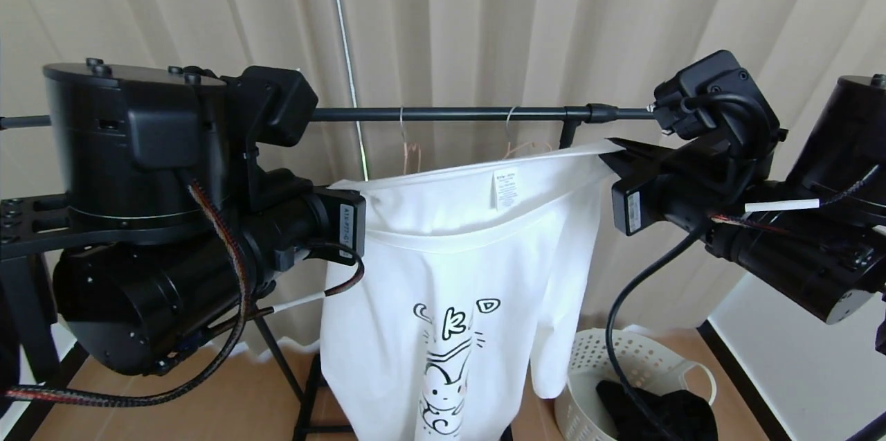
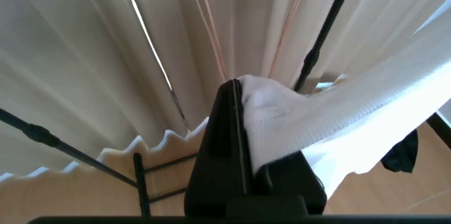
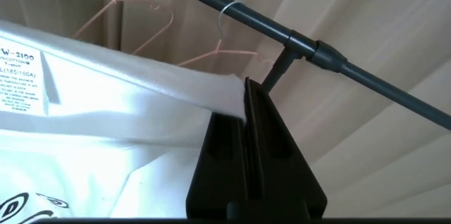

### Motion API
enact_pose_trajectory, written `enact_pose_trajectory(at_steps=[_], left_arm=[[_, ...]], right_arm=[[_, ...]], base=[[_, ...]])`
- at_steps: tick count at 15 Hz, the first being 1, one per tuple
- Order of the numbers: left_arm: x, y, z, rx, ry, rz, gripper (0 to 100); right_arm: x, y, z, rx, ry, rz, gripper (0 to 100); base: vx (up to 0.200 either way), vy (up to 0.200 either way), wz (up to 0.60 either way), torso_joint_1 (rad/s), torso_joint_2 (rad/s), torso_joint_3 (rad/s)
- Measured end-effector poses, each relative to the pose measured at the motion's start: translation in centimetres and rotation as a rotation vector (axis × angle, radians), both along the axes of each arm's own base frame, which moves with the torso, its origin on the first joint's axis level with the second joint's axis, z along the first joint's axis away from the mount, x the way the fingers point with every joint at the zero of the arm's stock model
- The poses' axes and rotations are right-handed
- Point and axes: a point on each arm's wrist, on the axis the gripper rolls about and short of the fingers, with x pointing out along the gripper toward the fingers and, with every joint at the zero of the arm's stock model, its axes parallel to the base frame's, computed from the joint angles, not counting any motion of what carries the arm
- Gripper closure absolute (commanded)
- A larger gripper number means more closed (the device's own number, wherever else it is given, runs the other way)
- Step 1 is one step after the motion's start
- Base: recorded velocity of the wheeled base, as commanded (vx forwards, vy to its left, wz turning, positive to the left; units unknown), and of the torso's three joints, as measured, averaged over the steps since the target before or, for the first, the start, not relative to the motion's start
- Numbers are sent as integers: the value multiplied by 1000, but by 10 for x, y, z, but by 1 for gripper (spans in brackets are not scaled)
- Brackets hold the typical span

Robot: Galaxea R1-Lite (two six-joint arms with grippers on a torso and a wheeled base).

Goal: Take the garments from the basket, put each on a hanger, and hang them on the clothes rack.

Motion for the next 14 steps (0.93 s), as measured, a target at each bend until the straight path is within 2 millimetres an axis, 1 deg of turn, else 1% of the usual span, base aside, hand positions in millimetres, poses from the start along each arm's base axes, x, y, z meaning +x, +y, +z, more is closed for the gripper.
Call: enact_pose_trajectory(at_steps=[3, 4, 6, 7, 8, 9, 11, 12, 14], left_arm=[[6, 0, 3, 11, -9, -27, 100], [11, -2, 7, -5, -14, -59, 100], [24, -10, 20, -49, -30, -172, 100], [32, -16, 25, -73, -36, -257, 100], [39, -20, 28, -84, -38, -302, 100], [47, -25, 30, -96, -41, -345, 100], [61, -36, 34, -124, -56, -434, 100], [68, -40, 36, -145, -84, -463, 100], [77, -46, 33, -160, -108, -481, 100]], right_arm=[[-14, -7, -4, -57, 73, 22, 100], [-24, -11, -7, -102, 138, 59, 100], [-51, -20, -10, -195, 276, 183, 100], [-68, -23, -7, -227, 322, 279, 100], [-81, -23, -1, -229, 323, 357, 100], [-92, -20, 5, -216, 307, 412, 100], [-110, -9, 9, -151, 327, 518, 100], [-115, 0, 10, -98, 362, 555, 100], [-122, 22, 10, -1, 455, 612, 100]], base=[[0, 0, 0, 0, 0, 0], [0, 0, 0, 0, 0, 0], [0, 0, 0, 0, 0, 0], [0, 0, 0, 0, 0, 0], [0, 0, 0, 0, 0, 0], [0, 0, 0, 0, 0, 0], [0, 0, 0, 0, 0, 0], [0, 0, 0, 0, 0, 0], [0, 0, 0, 0, 0, 0]])
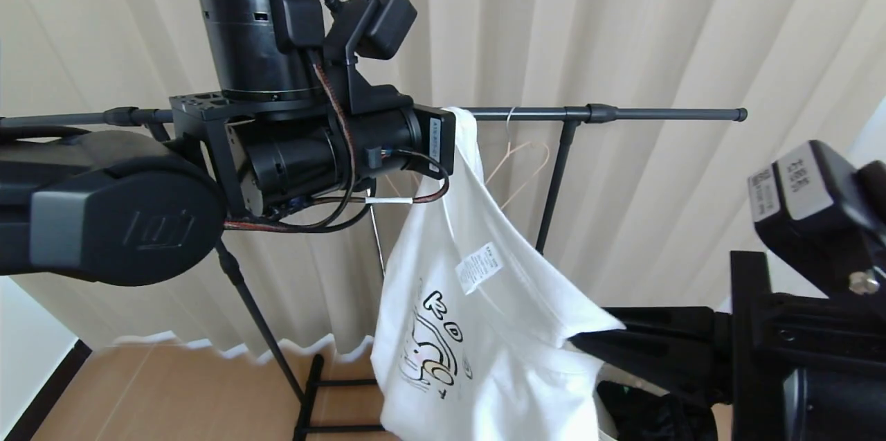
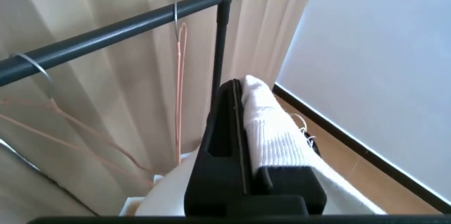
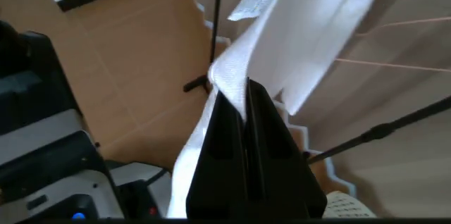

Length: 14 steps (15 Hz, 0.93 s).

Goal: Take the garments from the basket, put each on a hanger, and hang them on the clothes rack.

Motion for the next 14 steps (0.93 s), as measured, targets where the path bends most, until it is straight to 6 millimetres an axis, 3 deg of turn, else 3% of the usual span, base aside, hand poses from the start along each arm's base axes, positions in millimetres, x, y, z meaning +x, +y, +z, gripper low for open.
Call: enact_pose_trajectory(at_steps=[4, 7, 10, 14], left_arm=[[8, -5, -9, 11, 16, -1, 100], [10, -7, -13, 17, 23, 1, 100], [12, -4, -14, 22, 30, 19, 100], [17, 12, -19, 81, 88, 131, 100]], right_arm=[[-2, 39, 2, 108, 119, 23, 100], [2, 50, -2, 115, 128, 13, 100], [10, 47, -8, 58, 93, -24, 100], [41, 10, -12, -140, -25, -140, 100]], base=[[0, 0, 0, 0, 0, 0], [0, 0, 0, 0, 0, 0], [0, 0, 0, 0, 0, 0], [0, 0, 0, 0, 0, 0]])
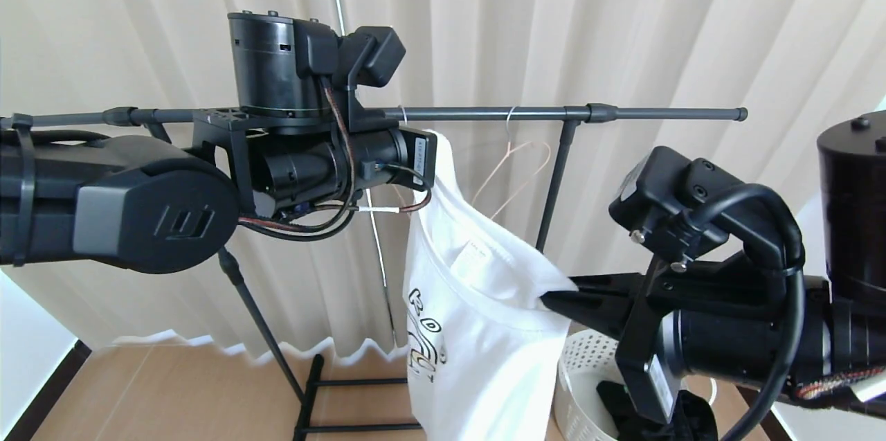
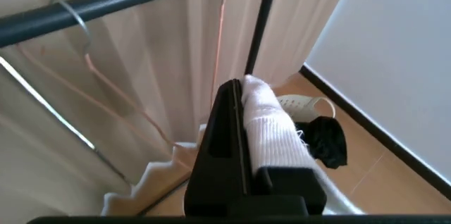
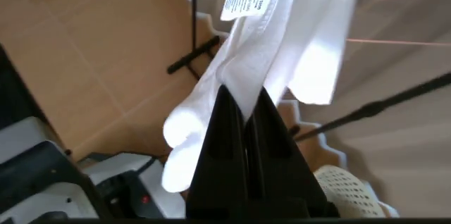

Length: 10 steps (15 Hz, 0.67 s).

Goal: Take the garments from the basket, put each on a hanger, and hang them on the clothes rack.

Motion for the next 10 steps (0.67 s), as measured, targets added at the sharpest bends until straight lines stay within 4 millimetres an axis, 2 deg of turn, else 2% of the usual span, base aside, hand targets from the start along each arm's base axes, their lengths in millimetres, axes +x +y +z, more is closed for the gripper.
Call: enact_pose_trajectory(at_steps=[3, 5, 10], left_arm=[[-8, 11, 1, 90, 80, 59, 100], [-17, 18, 6, 127, 116, 86, 100], [-55, 35, 6, 266, 259, 99, 100]], right_arm=[[21, -23, 4, -42, -61, -168, 100], [33, -28, 10, -40, -109, -273, 100], [67, -7, 8, 82, -205, -405, 100]], base=[[0, 0, 0, 0, 0, 0], [0, 0, 0, 0, 0, 0], [0, 0, 0, 0, 0, 0]])
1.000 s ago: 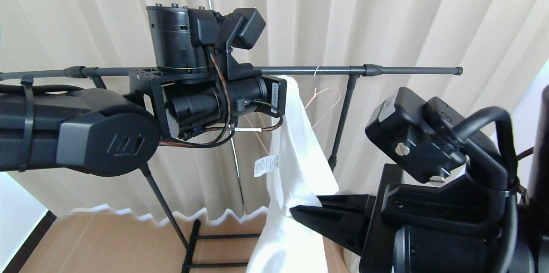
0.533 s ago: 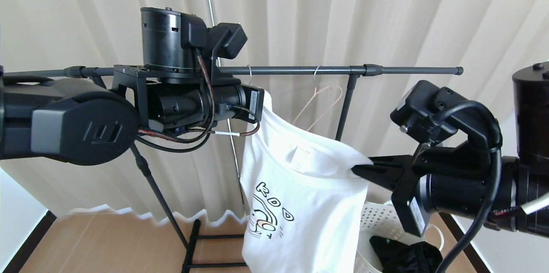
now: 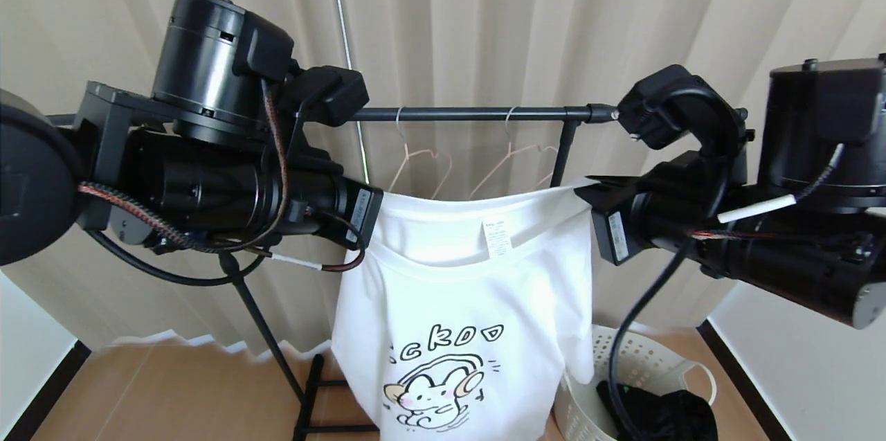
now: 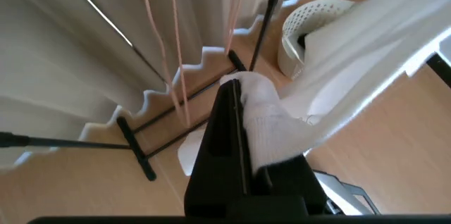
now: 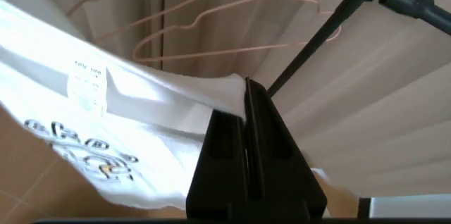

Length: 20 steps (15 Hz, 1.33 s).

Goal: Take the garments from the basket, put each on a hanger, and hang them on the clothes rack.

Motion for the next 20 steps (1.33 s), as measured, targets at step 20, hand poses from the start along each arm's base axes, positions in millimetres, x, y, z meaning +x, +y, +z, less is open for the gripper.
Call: enact_pose_trajectory(at_steps=[20], left_arm=[[-54, -77, -36, -127, 205, -65, 100]], right_arm=[[45, 68, -27, 340, -30, -11, 100]], base=[[0, 0, 0, 0, 0, 0]])
